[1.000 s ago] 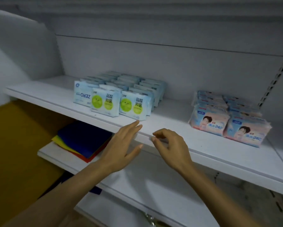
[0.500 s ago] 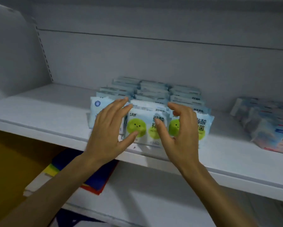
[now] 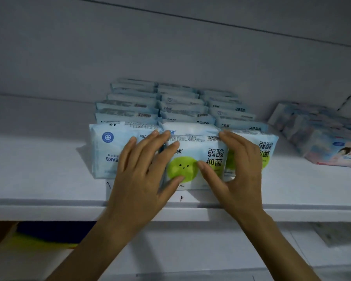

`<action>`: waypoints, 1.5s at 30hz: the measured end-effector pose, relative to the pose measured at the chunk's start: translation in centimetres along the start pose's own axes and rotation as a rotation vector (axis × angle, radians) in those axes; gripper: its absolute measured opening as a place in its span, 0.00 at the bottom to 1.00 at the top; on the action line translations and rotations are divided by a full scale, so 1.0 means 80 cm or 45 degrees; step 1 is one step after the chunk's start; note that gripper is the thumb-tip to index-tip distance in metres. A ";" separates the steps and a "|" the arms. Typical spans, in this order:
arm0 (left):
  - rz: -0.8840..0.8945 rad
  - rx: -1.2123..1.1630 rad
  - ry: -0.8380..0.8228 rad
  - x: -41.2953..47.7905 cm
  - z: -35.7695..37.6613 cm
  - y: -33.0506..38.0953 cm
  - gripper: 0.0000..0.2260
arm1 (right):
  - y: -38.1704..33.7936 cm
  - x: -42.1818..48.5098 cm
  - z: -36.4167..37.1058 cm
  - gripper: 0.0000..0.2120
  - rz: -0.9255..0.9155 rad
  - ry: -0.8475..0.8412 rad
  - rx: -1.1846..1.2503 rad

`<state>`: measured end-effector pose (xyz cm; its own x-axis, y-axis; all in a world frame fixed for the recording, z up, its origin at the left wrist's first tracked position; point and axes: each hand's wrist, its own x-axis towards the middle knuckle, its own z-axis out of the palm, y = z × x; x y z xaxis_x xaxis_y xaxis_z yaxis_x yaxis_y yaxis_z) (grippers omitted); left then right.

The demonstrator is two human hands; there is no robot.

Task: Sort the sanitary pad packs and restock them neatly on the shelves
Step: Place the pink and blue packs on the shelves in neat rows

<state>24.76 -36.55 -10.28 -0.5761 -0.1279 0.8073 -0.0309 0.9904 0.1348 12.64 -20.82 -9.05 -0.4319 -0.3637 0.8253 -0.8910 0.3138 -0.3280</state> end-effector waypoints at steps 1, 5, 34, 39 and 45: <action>0.003 -0.004 0.002 0.000 -0.001 0.000 0.24 | -0.003 0.002 -0.002 0.27 0.012 0.005 0.010; 0.007 -0.014 0.019 0.002 0.001 0.000 0.23 | -0.012 0.055 -0.019 0.15 -0.064 0.014 0.090; -0.503 -0.848 0.002 0.088 -0.051 0.049 0.33 | -0.016 0.197 -0.050 0.08 0.817 -0.528 1.089; -0.405 -1.069 0.127 0.127 -0.057 0.066 0.28 | -0.045 0.188 -0.049 0.13 0.945 -0.486 1.266; -0.396 -1.111 0.038 0.171 -0.076 0.035 0.39 | -0.048 0.184 -0.060 0.12 0.867 -0.887 1.238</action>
<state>21.75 -35.83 4.63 -0.6236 -0.3944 0.6749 0.4522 0.5222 0.7230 10.36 -23.15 6.54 -0.5415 -0.8378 0.0696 -0.0908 -0.0240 -0.9956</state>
